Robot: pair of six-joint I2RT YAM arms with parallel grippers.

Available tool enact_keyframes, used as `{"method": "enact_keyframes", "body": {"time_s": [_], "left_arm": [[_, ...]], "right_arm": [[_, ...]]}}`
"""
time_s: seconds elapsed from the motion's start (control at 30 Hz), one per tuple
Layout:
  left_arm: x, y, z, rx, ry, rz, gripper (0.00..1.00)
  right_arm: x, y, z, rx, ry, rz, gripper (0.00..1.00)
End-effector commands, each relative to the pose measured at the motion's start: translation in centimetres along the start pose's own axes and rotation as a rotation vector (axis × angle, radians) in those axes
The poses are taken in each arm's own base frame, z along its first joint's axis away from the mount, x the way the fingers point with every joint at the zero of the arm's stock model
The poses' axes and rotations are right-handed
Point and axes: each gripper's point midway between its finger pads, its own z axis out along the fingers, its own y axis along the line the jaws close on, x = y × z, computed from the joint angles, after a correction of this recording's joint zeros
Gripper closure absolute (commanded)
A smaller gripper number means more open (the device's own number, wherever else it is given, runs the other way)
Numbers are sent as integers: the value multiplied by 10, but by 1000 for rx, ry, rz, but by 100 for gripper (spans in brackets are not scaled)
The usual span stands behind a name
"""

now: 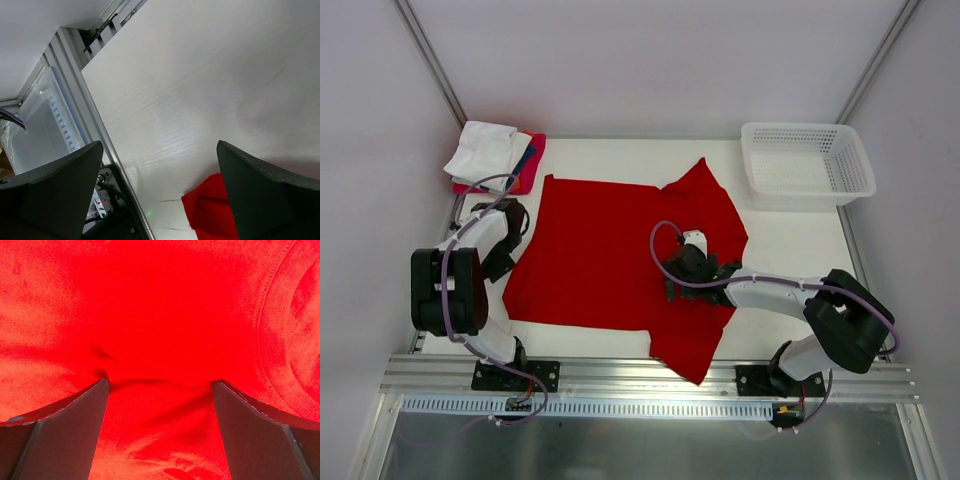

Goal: Fold and stack the t-shirts
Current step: Flatten out the tshirt

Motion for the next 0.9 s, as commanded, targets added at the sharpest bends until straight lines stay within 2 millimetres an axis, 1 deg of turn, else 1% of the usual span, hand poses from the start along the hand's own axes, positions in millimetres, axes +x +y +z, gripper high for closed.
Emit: {"method": "enact_keyframes", "body": {"time_s": [0.0,0.03,0.07,0.1,0.13,0.17,0.2,0.23,0.27,0.3,0.33,0.37,0.4,0.43,0.47,0.5,0.53,0.57,0.6,0.63,0.67,0.7,0.8,0.87], "left_arm": [[-22,10,-47,121,-146,-102,1],[-26,0,-62,192,-178,-88,1],[-31,-21,-89,313,-240,-34,1],[-35,-36,-106,400,-290,68,1],[-43,-56,-123,496,-326,59,1],[-38,-79,-145,629,-307,105,1],[-37,-95,-153,683,-316,171,1],[-45,-114,-166,760,-338,163,1],[-40,-128,-175,837,-328,233,1],[-41,-139,-180,868,-334,256,1],[-48,-158,-185,897,-351,265,1],[-46,-171,-191,949,-339,309,1],[-44,-188,-183,945,-328,376,1],[-44,-199,-183,961,-323,408,1],[-52,-209,-195,1003,-344,441,1],[-47,-224,-184,988,-313,482,1],[-54,-232,-190,1013,-317,486,1],[-53,-240,-191,1041,-307,506,1],[-44,-252,-189,1085,-265,537,1],[-47,-258,-188,1106,-258,532,1],[-44,-265,-186,1125,-246,541,1],[-44,-269,-186,1147,-233,542,1],[-51,-272,-175,1171,-209,516,1],[-55,-270,-168,1198,-181,491,1]], "right_arm": [[78,-15,1,3,278,-30,12],[78,-14,1,5,284,-30,12],[79,-15,2,11,289,-32,12],[78,-15,2,16,286,-31,12],[76,-14,2,16,279,-38,12],[74,-15,2,23,268,-38,13],[74,-17,1,30,266,-41,12],[71,-17,1,34,259,-43,12],[70,-19,1,48,252,-46,12],[69,-19,1,51,251,-48,12],[69,-20,1,54,253,-50,12],[68,-21,1,60,251,-52,12],[69,-21,1,61,254,-51,12],[69,-21,1,60,253,-49,12],[69,-22,1,65,251,-45,12],[70,-23,1,68,250,-45,12],[71,-23,1,69,251,-44,12],[72,-26,1,80,249,-43,12],[73,-28,1,85,245,-41,12],[74,-29,1,89,244,-37,12],[75,-31,2,96,246,-38,12],[75,-32,2,100,246,-39,12],[75,-34,2,107,243,-41,12],[75,-34,2,109,242,-41,12]]}}
